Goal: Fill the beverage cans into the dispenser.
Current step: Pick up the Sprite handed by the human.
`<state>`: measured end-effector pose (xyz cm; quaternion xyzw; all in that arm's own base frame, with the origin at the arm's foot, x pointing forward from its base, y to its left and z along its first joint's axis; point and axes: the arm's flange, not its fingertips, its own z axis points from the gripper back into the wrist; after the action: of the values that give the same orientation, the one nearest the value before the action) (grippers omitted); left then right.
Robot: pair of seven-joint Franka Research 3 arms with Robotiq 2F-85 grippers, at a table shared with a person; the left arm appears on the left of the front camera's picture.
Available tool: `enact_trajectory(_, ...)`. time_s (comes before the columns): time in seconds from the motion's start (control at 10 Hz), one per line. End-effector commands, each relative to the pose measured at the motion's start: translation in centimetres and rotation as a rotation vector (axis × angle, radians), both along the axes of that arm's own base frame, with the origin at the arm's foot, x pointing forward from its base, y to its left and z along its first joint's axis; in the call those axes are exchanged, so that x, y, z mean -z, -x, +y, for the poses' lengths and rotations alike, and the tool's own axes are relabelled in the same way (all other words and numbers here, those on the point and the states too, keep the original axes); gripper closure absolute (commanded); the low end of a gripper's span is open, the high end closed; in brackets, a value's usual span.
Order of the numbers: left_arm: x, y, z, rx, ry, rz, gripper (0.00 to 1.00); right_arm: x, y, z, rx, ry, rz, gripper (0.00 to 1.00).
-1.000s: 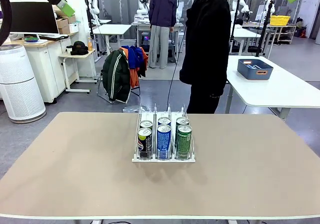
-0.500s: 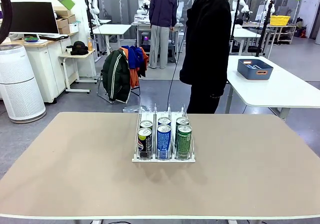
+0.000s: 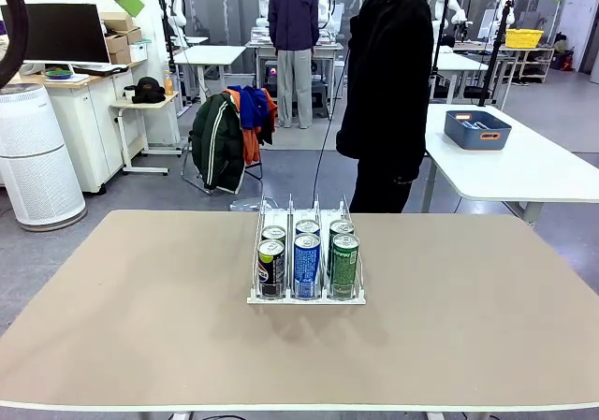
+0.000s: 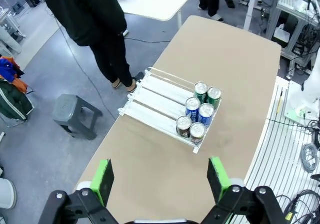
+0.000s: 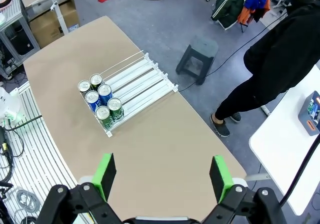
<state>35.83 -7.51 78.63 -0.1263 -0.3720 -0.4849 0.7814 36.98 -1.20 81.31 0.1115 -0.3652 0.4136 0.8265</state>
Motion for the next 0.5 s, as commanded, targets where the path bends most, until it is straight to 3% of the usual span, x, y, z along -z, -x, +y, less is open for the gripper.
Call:
enact_trajectory(0.0,-0.7,-0.08,-0.44,0.036,0.074,0.059,0.0,-0.23,0.3,-0.12,-0.001,-0.014,0.033,0.0)
enact_trajectory(0.4,-1.23,0.18,-0.6,0.065,0.095,0.066,0.0,-0.13,1.08,0.54,-0.004,-0.052,0.03,0.0)
